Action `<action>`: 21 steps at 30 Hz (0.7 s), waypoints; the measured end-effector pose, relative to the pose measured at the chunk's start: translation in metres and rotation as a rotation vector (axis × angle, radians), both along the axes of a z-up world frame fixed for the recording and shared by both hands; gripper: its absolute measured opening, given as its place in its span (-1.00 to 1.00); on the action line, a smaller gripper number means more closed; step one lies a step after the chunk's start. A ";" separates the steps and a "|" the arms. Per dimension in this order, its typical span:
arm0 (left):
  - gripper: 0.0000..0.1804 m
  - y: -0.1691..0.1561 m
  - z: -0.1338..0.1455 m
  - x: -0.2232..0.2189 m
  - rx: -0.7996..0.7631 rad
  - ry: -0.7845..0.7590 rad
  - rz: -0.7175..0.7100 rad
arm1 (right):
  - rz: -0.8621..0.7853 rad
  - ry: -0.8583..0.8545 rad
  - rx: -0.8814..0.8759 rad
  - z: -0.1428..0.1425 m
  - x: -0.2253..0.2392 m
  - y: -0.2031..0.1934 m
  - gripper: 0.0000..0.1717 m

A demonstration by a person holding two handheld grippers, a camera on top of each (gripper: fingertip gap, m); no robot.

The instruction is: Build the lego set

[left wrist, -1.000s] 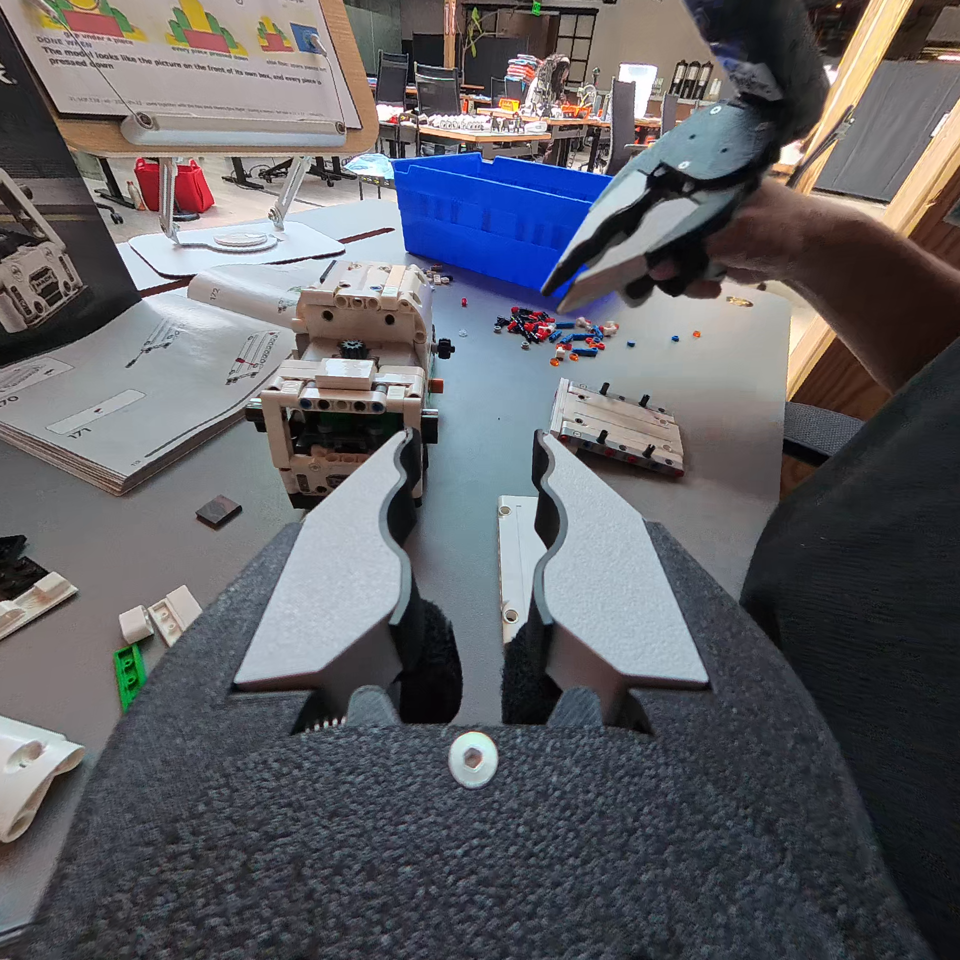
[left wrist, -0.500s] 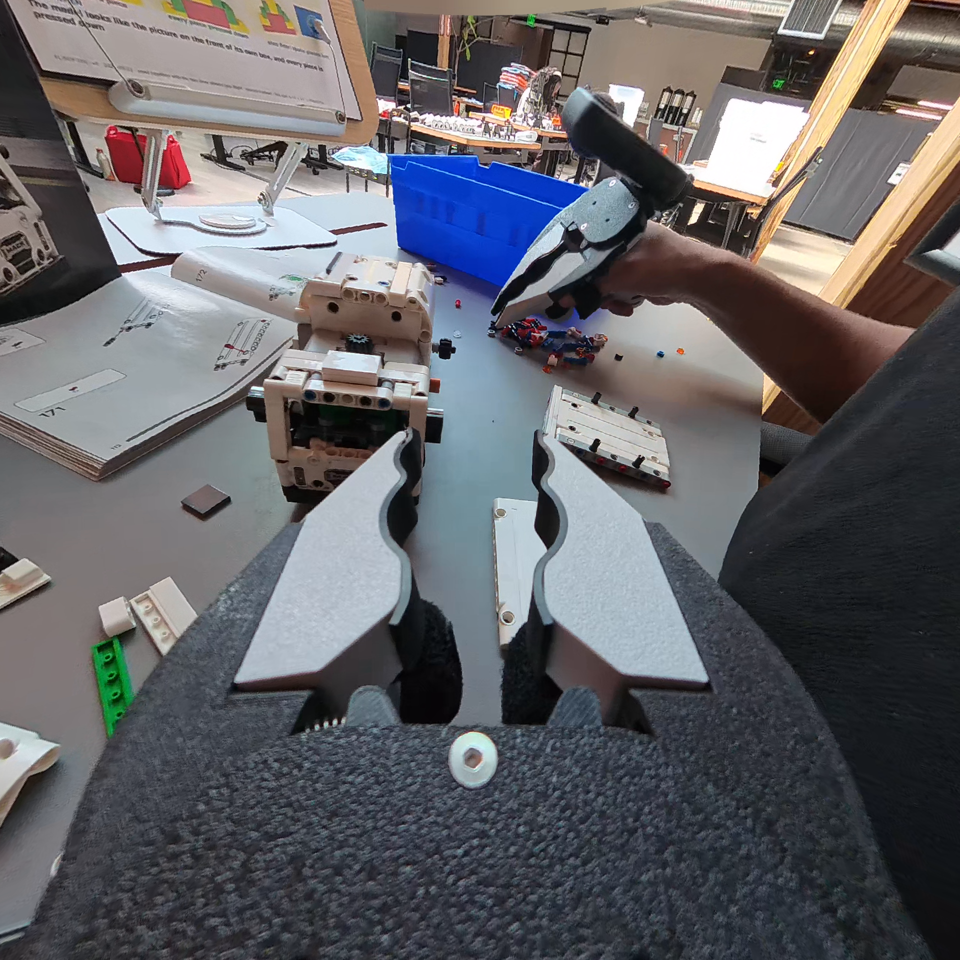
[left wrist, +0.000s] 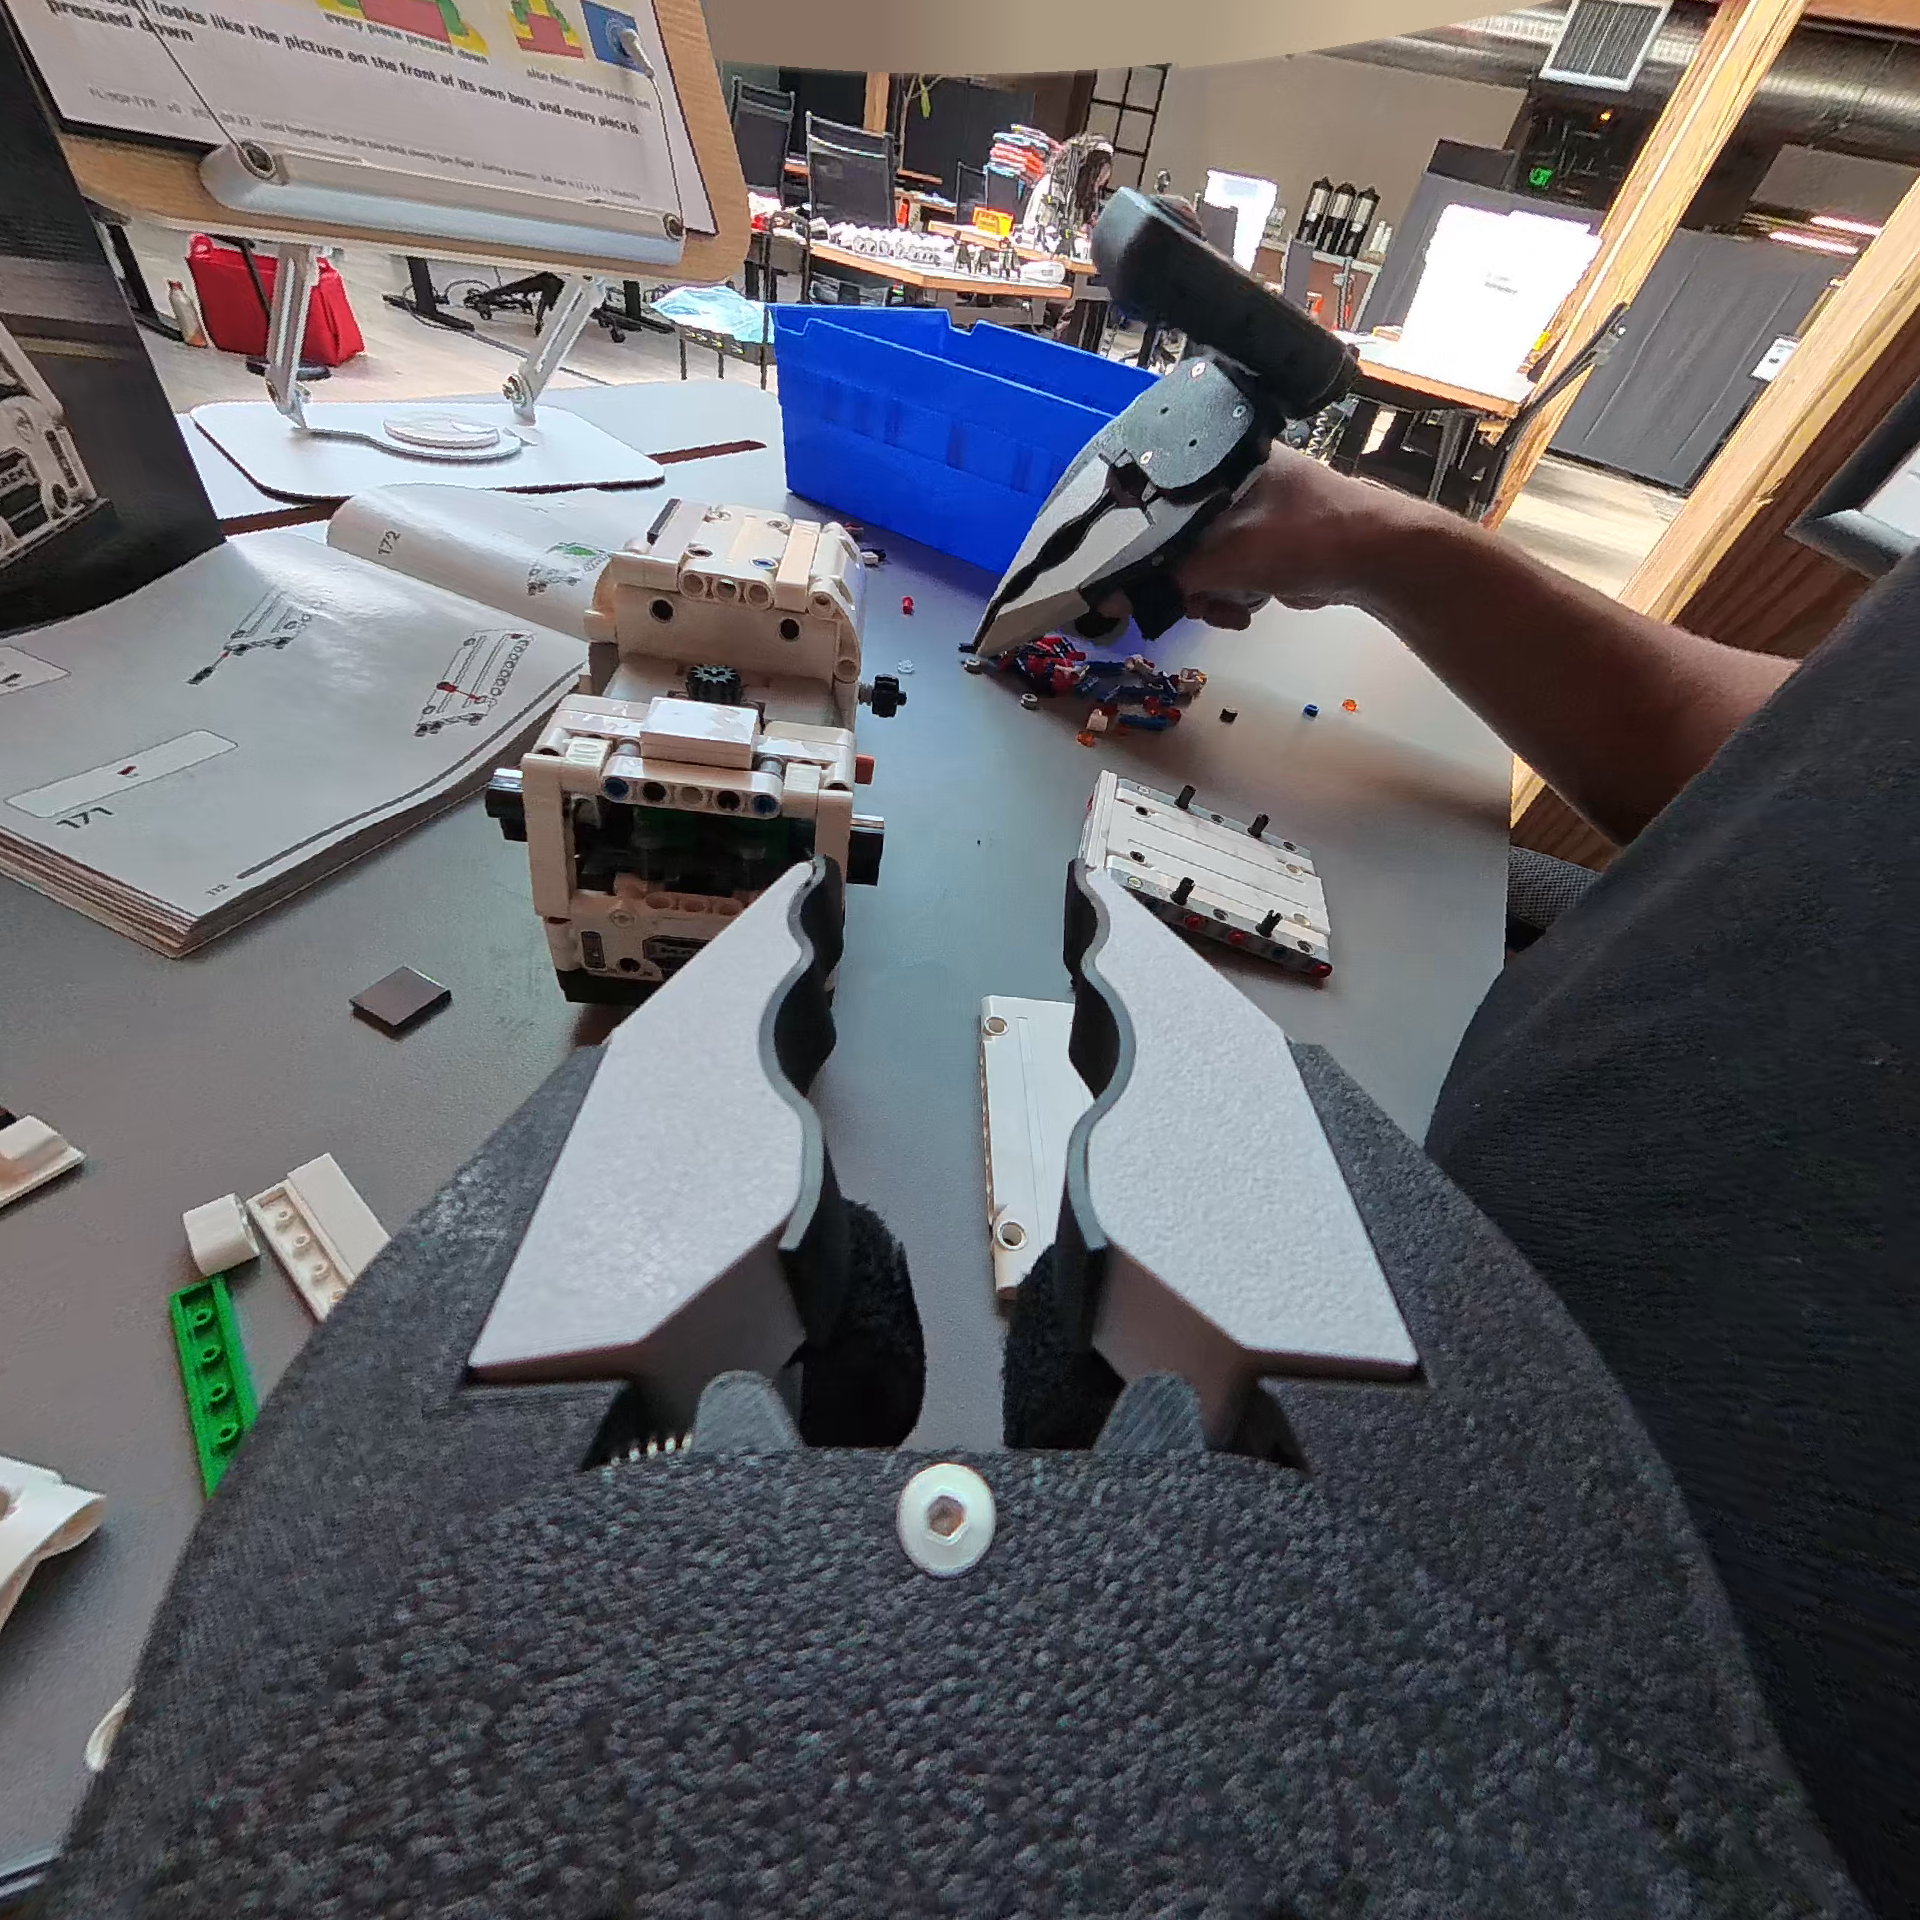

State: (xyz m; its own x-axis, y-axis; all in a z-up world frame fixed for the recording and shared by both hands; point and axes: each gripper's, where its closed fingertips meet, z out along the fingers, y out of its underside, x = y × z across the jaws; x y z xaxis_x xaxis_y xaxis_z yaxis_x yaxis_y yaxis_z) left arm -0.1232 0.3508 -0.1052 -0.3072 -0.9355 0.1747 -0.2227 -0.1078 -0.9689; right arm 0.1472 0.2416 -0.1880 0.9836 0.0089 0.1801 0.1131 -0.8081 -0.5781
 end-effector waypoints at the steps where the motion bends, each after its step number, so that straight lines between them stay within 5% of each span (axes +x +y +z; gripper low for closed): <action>1: -0.55 0.000 0.000 0.000 0.003 0.000 0.000 | -0.002 0.000 0.016 0.003 0.000 0.001 -0.96; 5: -0.55 0.000 0.000 0.000 0.012 -0.001 0.003 | 0.017 0.010 0.122 0.038 -0.021 0.009 -0.96; 9: -0.54 0.003 0.002 0.000 -0.012 -0.009 0.015 | 0.387 0.212 0.175 0.066 -0.142 0.021 -0.97; 13: -0.54 0.004 0.003 -0.001 -0.008 -0.017 0.024 | 0.513 0.232 0.095 0.046 -0.199 0.036 -0.97; 21: -0.55 -0.003 0.000 -0.002 0.063 -0.017 0.024 | 0.543 0.191 -0.114 0.005 -0.209 0.052 -0.97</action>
